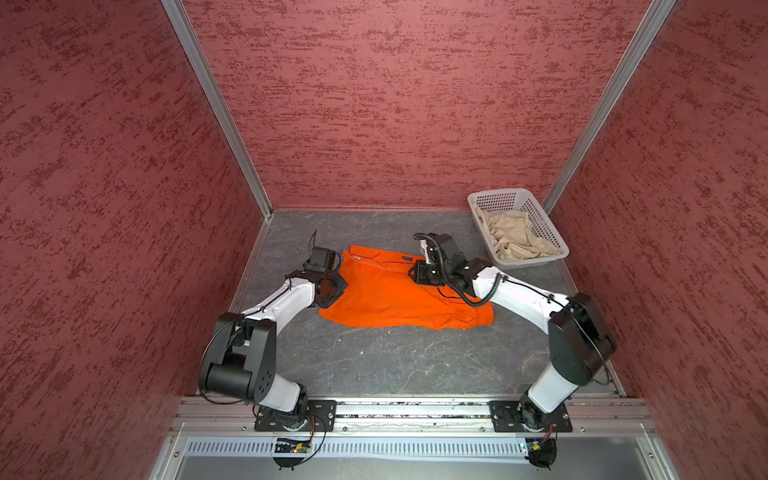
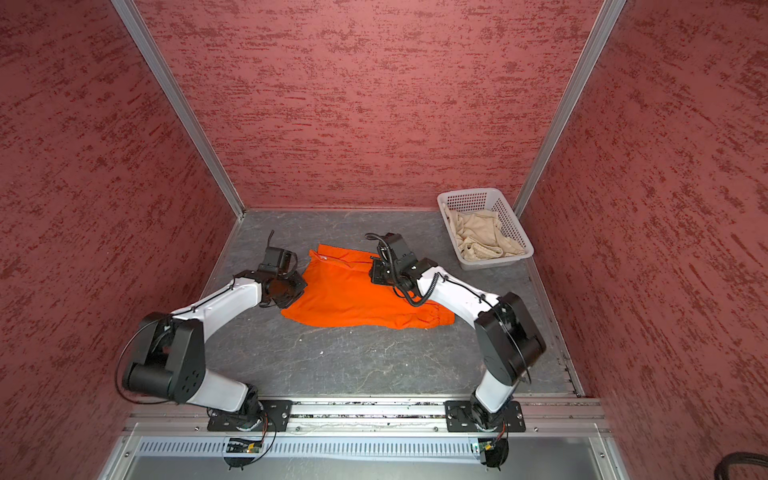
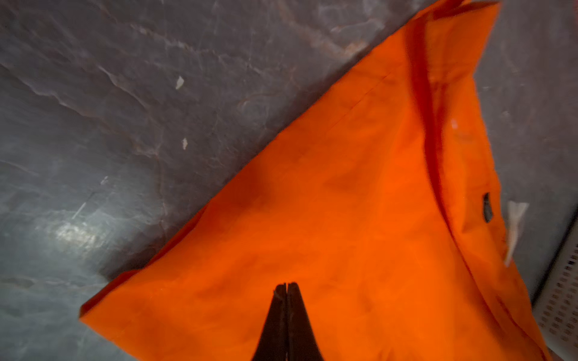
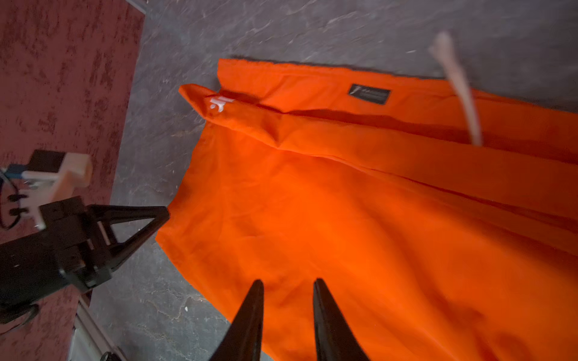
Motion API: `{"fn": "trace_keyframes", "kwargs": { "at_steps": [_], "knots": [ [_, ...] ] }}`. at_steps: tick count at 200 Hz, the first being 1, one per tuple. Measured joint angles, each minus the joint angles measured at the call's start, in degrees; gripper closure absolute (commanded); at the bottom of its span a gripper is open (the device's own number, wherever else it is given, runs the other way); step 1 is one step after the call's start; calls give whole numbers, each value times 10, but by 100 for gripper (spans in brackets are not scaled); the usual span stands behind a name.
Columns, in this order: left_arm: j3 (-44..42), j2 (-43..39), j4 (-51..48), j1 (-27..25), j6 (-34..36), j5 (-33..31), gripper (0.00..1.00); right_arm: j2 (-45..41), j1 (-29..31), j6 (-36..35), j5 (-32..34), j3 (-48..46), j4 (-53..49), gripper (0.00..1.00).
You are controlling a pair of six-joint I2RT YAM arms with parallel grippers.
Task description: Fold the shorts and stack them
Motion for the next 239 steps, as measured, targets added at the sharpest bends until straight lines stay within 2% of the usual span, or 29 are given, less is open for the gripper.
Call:
{"fn": "trace_keyframes", "kwargs": {
  "at_steps": [35,104,141,176,193,210,239],
  "knots": [
    [-5,42,9,0,0,-3,100,116,14,-3,-34,65,43,69],
    [-22,50,28,2,-5,-5,100,298,16,-6,-96,208,84,68],
    [-31,47,44,9,-5,-5,100,370,-5,-3,-102,298,81,67],
    [-37,42,51,14,-5,-4,100,433,-64,4,-114,403,69,67],
    [-37,40,48,17,-5,-5,100,435,-85,-1,-116,425,57,67],
    [-36,33,33,18,-5,-5,100,405,-102,-10,-116,407,52,68],
    [-23,9,15,17,-5,1,100,227,-94,-3,-122,197,98,73]
  ]
}}
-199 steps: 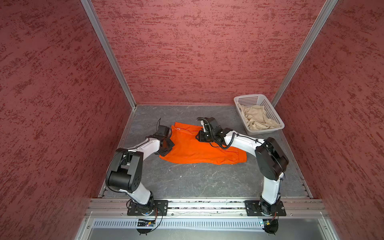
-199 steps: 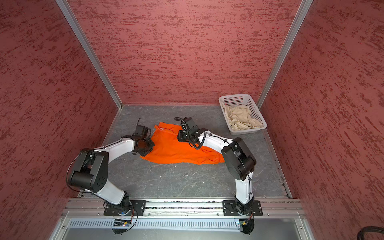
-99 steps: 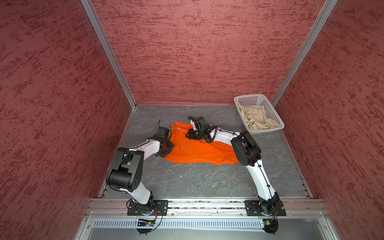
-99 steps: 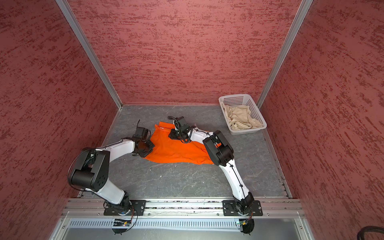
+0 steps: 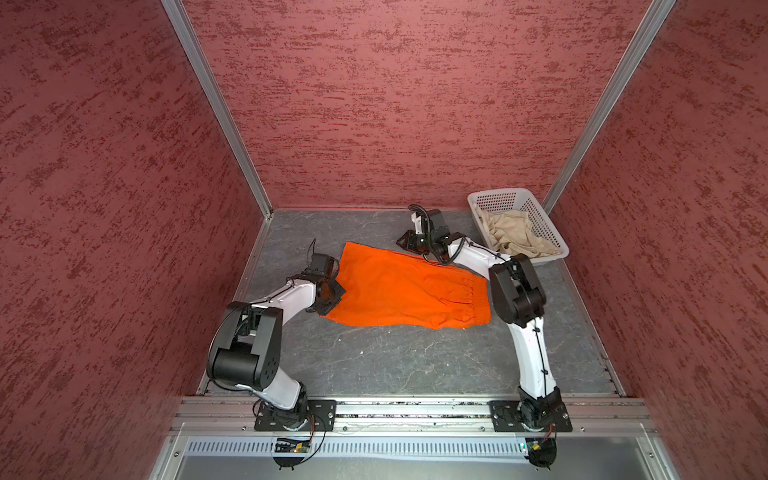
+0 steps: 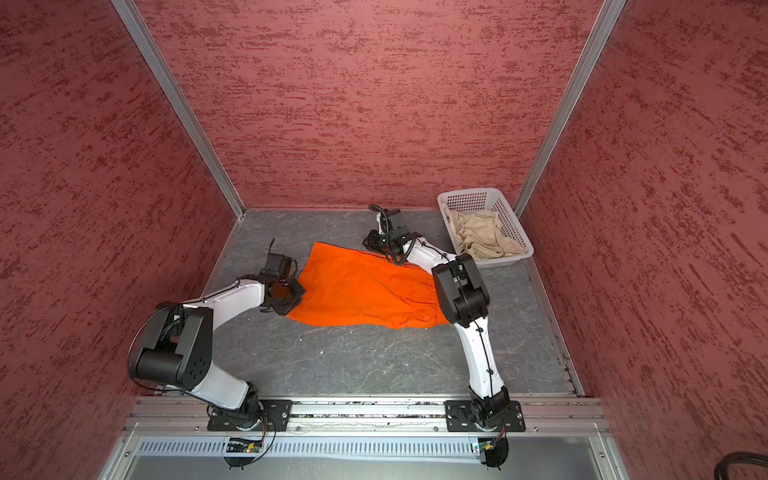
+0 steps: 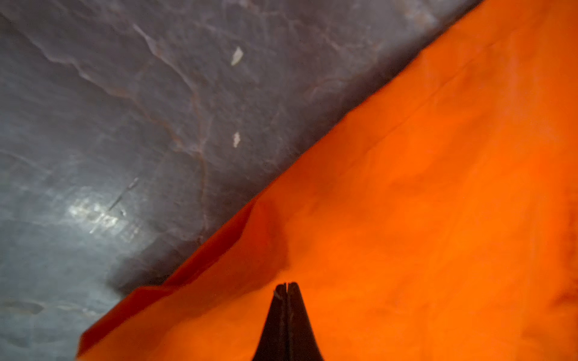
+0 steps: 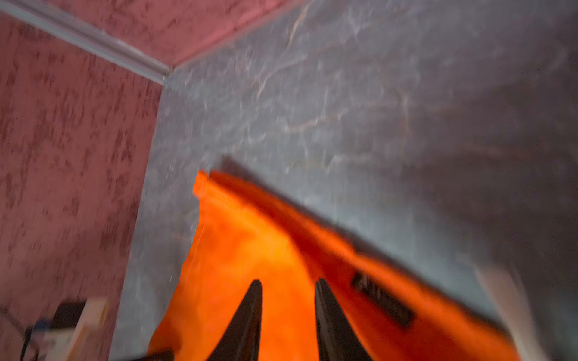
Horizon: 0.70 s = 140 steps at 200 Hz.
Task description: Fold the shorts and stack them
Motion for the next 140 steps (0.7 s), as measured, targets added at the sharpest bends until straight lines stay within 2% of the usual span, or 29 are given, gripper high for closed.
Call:
{"fn": "trace_keyframes", "kwargs": {
  "at_steps": [27,48,86,140],
  "knots": [
    [24,-9,1,0,0,8,100,-167,28,25,-10,-196,59,76],
    [26,-7,-2,0,0,8,100,-228,47,46,-14,-305,89,78],
    [6,9,-3,1,-10,7,100,-242,40,72,-5,-428,89,79],
    [-4,36,3,19,-13,21,100,-245,-21,80,3,-479,90,79]
  ]
}}
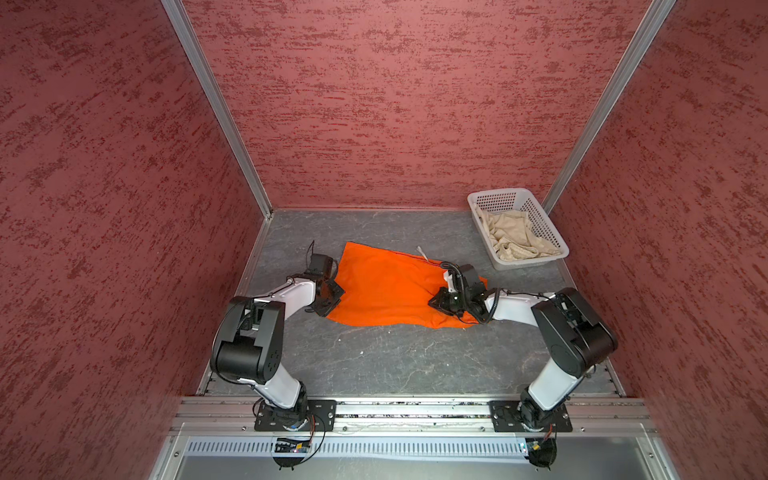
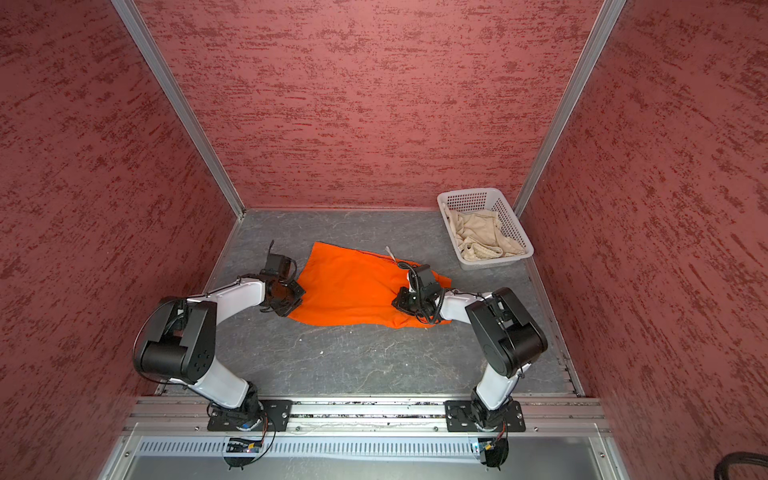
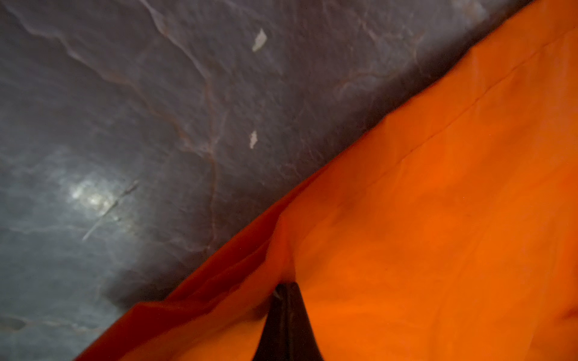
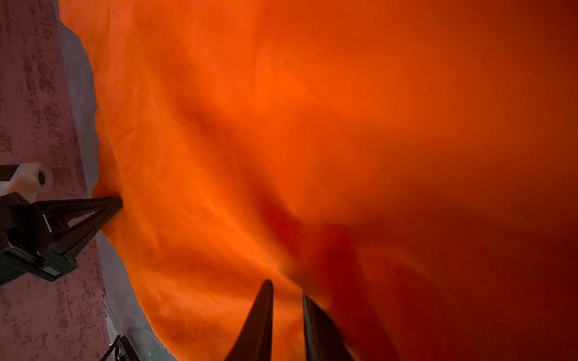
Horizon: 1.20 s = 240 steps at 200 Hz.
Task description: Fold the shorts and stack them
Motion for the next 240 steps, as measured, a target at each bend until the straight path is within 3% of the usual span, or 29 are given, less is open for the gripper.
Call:
{"fn": "trace_keyframes", "kwargs": {
  "at_steps": [45,92,146,171,193,240],
  "knots": [
    [1,7,16,8,-2,19,100,-5,-28,1,0,-11,5,79],
    [1,4,14,23,1,29,100,-2,-17,21,7,-4,7,78],
    [48,-85,-43,39,56,-7,71,75,47,67,30,103,6,71],
    [90,-129,-31,14,124,-16,61,67,62,62,41,140,-23,66],
    [125,-140,-3,-34,206,-12,57,12,51,40,58,157,-71,64],
    [179,-101,76,-162,418,35,47,-178,-53,-16,74,142,-147,59]
  ]
}}
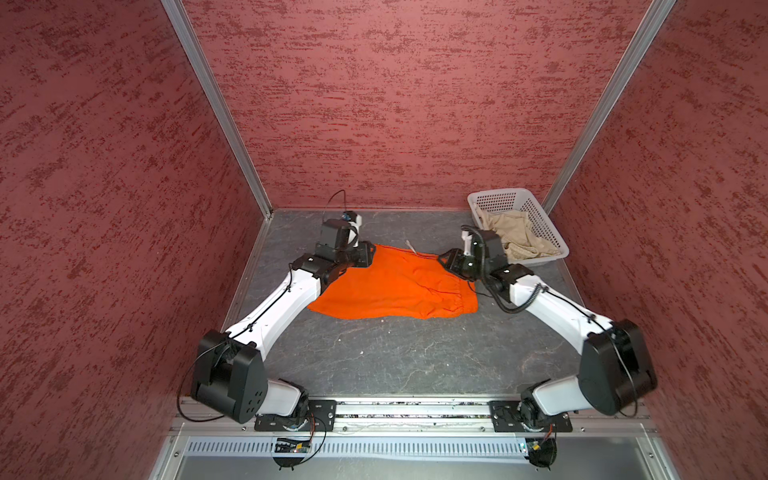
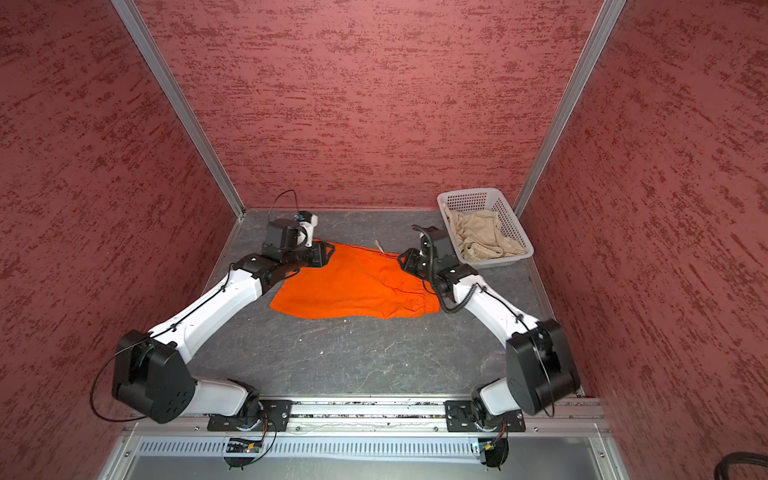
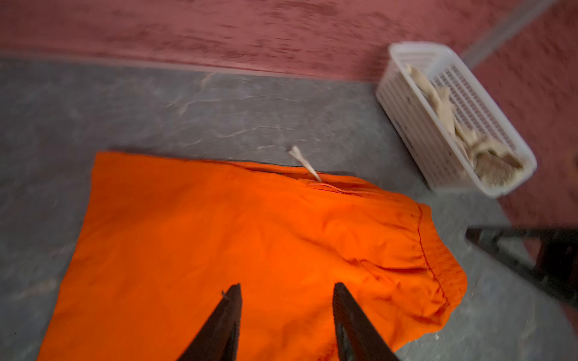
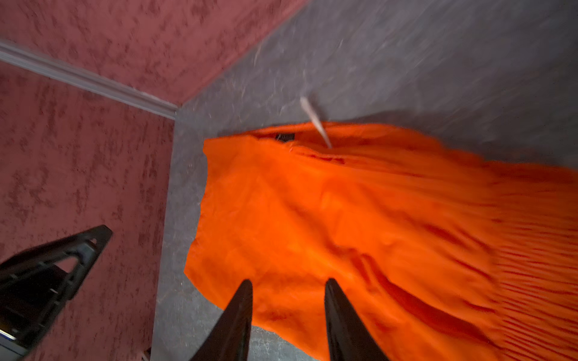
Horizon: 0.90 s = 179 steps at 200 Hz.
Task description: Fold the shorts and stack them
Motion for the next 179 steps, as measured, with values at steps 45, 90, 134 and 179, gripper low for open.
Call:
{"fn": "trace_keyframes", "kwargs": {
  "at_steps": [45,90,134,179],
  "knots": [
    [96,129,36,-123,206,92,37,-109,-121,-72,3,-55,-82,52],
    [191,268,26,-219,353,169,29,-132,-250,-125,-56,-131,-118,51],
    [226,365,27,-265,424,193,25,-132,-334,-115,-142,-203,-97,47],
    [245,437,27,-288,479,147,25,-132,-341,-105,-180,-217,-70,43]
  ]
}}
